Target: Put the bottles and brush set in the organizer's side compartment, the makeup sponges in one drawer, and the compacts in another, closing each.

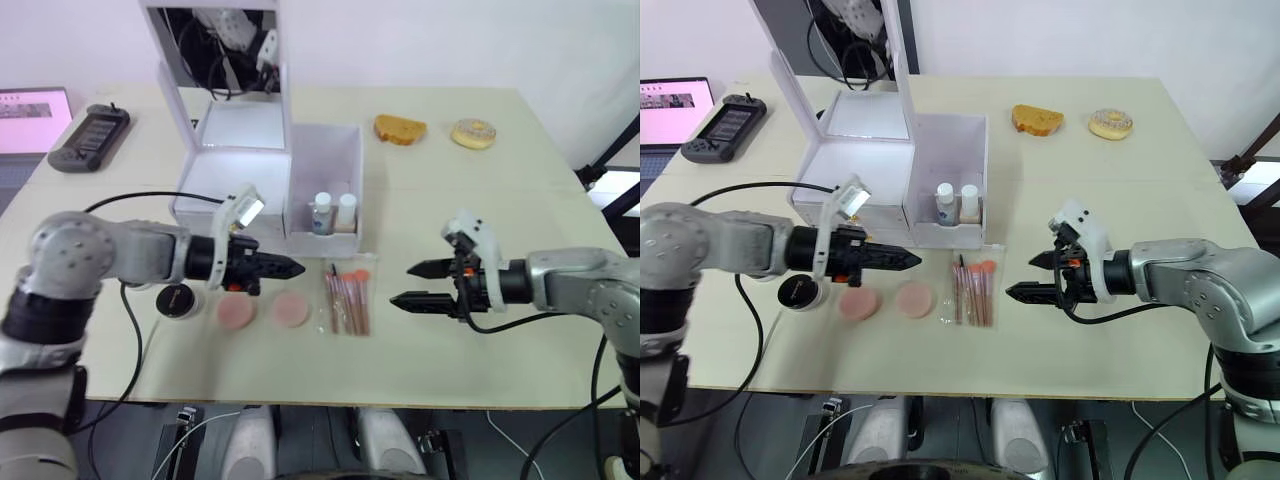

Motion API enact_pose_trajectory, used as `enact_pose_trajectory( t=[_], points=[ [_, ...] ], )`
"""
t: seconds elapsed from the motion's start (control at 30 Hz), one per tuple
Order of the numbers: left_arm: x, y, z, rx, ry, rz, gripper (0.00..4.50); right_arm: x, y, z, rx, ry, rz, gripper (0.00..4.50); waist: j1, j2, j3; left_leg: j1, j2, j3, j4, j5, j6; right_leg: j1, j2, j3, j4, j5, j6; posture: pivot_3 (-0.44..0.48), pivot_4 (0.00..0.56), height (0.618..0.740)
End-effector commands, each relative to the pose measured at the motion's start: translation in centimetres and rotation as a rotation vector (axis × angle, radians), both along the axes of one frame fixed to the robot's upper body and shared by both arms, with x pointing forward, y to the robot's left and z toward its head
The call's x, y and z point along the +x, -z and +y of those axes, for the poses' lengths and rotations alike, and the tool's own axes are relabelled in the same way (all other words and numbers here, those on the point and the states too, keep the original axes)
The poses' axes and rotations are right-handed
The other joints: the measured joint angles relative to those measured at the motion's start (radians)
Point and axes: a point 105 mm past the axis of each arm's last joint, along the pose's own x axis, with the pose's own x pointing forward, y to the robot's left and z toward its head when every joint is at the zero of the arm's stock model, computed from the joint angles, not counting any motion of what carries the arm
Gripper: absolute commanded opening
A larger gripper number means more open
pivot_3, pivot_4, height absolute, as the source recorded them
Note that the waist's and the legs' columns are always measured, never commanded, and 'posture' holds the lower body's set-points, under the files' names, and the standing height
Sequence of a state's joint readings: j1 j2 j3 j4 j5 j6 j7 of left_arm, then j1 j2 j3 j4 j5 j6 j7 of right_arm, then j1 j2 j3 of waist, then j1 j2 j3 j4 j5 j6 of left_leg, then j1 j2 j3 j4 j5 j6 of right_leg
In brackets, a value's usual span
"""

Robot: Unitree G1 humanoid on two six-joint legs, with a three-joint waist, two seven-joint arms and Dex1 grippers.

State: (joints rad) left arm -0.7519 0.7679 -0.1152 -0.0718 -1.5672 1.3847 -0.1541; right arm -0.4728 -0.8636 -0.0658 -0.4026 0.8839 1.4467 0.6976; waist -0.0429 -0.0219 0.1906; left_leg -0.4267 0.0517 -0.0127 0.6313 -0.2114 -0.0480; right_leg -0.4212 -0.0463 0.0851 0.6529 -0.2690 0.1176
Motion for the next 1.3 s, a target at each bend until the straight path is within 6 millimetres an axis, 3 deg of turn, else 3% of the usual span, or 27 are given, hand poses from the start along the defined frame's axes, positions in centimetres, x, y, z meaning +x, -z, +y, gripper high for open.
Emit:
enact_pose_trajectory(
  t=[0.03, 0.23, 0.5, 0.67, 0.8, 1.1, 1.2, 1.3],
  points=[
    [1.0, 1.1, -0.8, 0.070, -0.007, 0.024, 0.02, 0.5, 0.2, 0.4, 0.052, 0.059, 0.098, 4.50, -0.001, 0.000, 0.000, 0.000, 0.000, 0.000, 0.000, 0.000, 0.000, 0.000, 0.000, 0.000, 0.000, 0.000, 0.000, 0.000, 0.150, 0.740],
    [1.3, 2.7, -1.5, 0.125, 0.013, 0.065, 0.02, 1.3, 1.1, 1.2, 0.175, 0.105, 0.218, 4.50, 0.005, 0.000, -0.001, 0.000, 0.000, -0.001, 0.000, 0.000, 0.000, 0.001, 0.000, 0.000, 0.000, 0.000, 0.000, 0.000, 0.150, 0.740],
    [1.3, 4.7, -2.0, 0.210, 0.052, 0.083, 0.02, 1.2, 2.8, 1.9, 0.195, 0.150, 0.320, 4.50, 0.008, 0.001, -0.002, 0.006, -0.001, -0.003, 0.000, 0.000, 0.000, 0.008, 0.000, -0.002, -0.002, 0.000, -0.001, 0.000, 0.150, 0.740],
    [1.2, 2.7, -1.5, 0.157, 0.060, 0.063, 0.02, 1.2, 2.7, 2.2, 0.206, 0.156, 0.329, 4.50, 0.005, 0.001, -0.002, 0.008, -0.001, -0.004, 0.000, 0.000, 0.000, 0.012, 0.000, -0.002, -0.004, -0.002, -0.003, 0.000, 0.150, 0.740],
    [1.1, 0.7, 0.7, 0.159, 0.014, 0.012, 0.02, 1.2, 2.4, 2.4, 0.214, 0.154, 0.331, 4.50, -0.005, 0.001, -0.002, 0.007, -0.001, -0.005, -0.001, 0.000, 0.000, 0.011, 0.000, -0.003, -0.004, 0.000, 0.000, 0.000, 0.150, 0.740],
    [-3.0, -2.1, 3.9, 0.168, 0.030, -0.049, 0.02, 2.0, 2.2, 3.6, 0.205, 0.120, 0.362, 4.50, -0.024, 0.000, -0.001, 0.000, -0.001, -0.007, -0.001, 0.000, 0.000, 0.003, 0.001, -0.004, -0.002, 0.000, 0.001, 0.000, 0.150, 0.740],
    [-4.6, -1.9, 4.1, 0.131, -0.025, -0.017, 0.02, 2.5, 2.0, 4.0, 0.196, 0.104, 0.368, 4.50, -0.026, -0.001, -0.001, -0.001, -0.001, -0.007, -0.002, 0.000, 0.000, 0.002, 0.000, -0.003, -0.002, 0.000, 0.001, 0.000, 0.150, 0.740],
    [-6.0, -0.4, 4.2, 0.114, -0.061, 0.002, 0.02, 2.9, 1.7, 4.4, 0.196, 0.085, 0.375, 4.50, -0.023, 0.000, -0.001, -0.001, -0.001, -0.006, -0.002, 0.000, 0.000, 0.001, 0.000, -0.003, -0.002, 0.000, 0.000, 0.000, 0.150, 0.740]
  ],
)
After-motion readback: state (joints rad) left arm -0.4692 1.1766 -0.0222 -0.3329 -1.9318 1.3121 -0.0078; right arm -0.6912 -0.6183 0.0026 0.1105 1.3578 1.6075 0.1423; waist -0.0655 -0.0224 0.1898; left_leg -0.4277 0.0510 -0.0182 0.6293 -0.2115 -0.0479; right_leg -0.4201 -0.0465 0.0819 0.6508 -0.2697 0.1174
